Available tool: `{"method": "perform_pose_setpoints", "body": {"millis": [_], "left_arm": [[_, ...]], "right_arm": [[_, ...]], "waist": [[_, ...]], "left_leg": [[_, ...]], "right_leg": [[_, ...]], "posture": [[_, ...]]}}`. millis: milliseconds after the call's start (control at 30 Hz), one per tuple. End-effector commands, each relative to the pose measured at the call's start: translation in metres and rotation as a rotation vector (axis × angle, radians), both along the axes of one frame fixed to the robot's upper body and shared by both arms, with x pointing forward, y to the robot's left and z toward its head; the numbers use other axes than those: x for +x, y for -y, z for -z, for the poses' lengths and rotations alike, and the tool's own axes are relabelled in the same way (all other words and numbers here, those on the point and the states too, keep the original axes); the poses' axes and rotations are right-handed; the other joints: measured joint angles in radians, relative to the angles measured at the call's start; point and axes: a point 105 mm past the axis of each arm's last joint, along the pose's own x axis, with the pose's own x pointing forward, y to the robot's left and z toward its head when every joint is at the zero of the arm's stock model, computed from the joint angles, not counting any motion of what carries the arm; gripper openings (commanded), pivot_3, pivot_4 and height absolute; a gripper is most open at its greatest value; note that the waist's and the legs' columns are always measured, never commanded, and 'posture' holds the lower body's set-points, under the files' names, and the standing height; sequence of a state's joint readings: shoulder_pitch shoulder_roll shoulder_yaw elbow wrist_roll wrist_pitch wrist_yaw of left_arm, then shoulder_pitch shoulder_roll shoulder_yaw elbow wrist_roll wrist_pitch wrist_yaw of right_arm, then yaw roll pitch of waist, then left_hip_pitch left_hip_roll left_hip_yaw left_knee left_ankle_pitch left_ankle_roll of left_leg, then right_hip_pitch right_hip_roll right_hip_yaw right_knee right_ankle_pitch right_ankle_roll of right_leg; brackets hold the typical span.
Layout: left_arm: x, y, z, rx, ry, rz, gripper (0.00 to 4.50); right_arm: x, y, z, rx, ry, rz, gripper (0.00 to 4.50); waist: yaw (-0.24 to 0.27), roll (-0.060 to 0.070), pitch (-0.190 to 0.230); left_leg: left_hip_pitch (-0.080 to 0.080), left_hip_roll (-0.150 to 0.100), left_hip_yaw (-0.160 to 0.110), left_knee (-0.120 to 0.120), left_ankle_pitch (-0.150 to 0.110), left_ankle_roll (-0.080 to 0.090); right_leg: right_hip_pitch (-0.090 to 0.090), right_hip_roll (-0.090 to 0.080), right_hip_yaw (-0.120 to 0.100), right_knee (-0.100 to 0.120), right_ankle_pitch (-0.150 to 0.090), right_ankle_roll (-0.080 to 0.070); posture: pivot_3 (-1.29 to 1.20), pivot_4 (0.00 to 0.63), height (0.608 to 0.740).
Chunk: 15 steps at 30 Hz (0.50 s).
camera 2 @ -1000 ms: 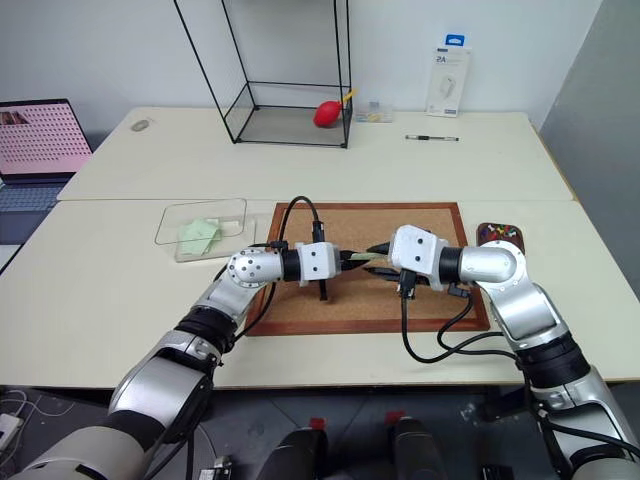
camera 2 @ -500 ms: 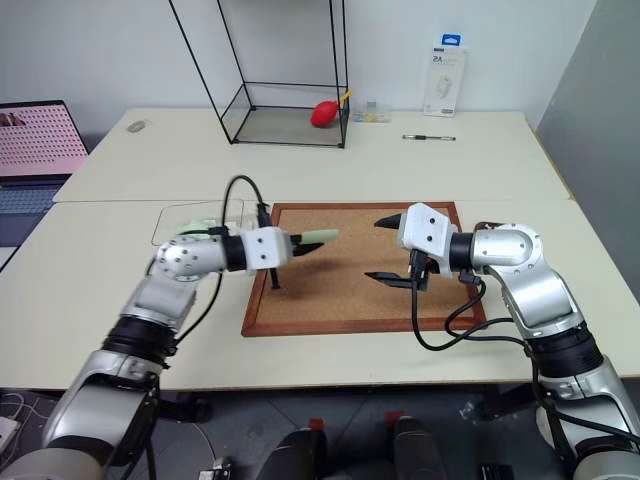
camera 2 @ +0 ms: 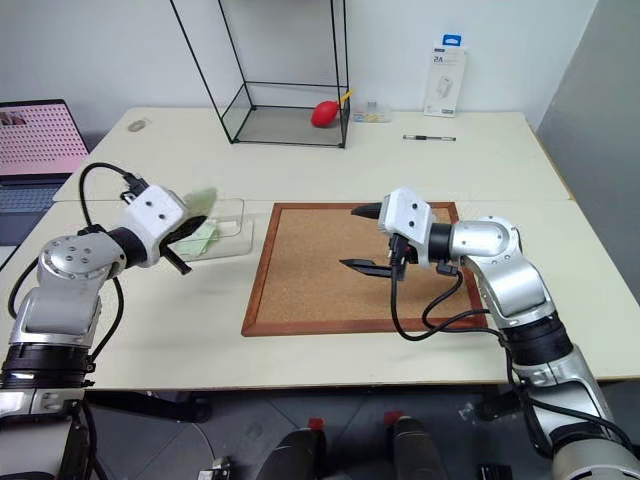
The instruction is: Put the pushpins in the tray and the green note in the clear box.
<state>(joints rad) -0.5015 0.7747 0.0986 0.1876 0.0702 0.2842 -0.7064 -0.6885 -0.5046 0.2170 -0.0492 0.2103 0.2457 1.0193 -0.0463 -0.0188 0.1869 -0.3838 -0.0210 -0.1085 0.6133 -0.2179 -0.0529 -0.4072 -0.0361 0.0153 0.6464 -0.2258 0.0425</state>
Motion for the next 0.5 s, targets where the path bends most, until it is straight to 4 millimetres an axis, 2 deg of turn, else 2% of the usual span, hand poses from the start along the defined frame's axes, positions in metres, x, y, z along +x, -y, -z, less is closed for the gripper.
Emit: {"method": "perform_pose_setpoints", "body": {"millis": [33,367,500], "left_arm": [[0.005,-0.007,-0.017,-0.076,0.072,-0.086,0.00],[0.017,-0.020,-0.028,-0.210,0.124,-0.214,0.00],[0.018,-0.025,-0.021,-0.242,0.089,-0.252,0.00]], "right_arm": [[0.000,-0.005,-0.017,0.028,0.070,-0.007,4.25],[-0.001,-0.010,-0.020,0.045,0.075,-0.012,4.25],[0.000,-0.012,-0.021,0.048,0.077,-0.013,4.25]], "waist": [[0.000,0.000,0.000],[0.004,0.000,0.000],[0.004,0.000,0.000]], "left_leg": [[0.000,0.000,0.000,0.000,0.000,0.000],[0.000,0.000,0.000,0.000,0.000,0.000],[0.000,0.000,0.000,0.000,0.000,0.000]], "right_leg": [[0.000,0.000,0.000,0.000,0.000,0.000],[0.000,0.000,0.000,0.000,0.000,0.000],[0.000,0.000,0.000,0.000,0.000,0.000]], "posture": [[0.00,0.150,0.740],[0.00,0.150,0.740],[0.00,0.150,0.740]]}}
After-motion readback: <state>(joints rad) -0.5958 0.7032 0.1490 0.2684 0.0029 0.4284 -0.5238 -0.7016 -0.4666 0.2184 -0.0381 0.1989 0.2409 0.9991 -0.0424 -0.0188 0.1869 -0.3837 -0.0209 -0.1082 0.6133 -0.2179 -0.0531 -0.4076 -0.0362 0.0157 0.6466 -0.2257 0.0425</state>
